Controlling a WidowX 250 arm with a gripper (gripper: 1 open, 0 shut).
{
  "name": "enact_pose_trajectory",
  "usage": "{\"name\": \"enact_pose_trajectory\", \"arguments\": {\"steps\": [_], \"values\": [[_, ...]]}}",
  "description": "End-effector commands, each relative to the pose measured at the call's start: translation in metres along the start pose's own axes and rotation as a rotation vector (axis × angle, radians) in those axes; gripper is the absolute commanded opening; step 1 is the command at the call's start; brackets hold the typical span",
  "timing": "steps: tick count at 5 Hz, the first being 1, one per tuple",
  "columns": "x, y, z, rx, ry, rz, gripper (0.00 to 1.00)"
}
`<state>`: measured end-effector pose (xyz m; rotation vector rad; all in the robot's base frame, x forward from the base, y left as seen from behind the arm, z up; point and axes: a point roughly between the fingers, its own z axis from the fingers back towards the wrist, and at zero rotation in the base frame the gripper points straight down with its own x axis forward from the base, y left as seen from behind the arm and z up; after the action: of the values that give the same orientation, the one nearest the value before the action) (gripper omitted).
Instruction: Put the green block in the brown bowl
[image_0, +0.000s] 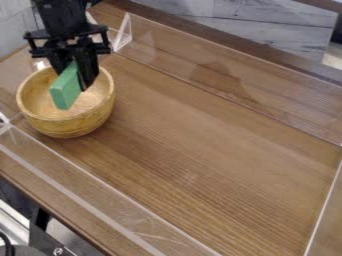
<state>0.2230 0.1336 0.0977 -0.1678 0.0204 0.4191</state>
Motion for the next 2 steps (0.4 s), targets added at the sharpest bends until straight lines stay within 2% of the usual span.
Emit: {"name": "enact_pose_trajectory", "arguments": {"steps": [1, 2], "values": [[0.0061, 0.004, 0.005, 0.004, -0.047, -0.023, 0.0], [0.0081, 0.0055, 0.0009, -0.003, -0.05, -0.031, 0.0]]}}
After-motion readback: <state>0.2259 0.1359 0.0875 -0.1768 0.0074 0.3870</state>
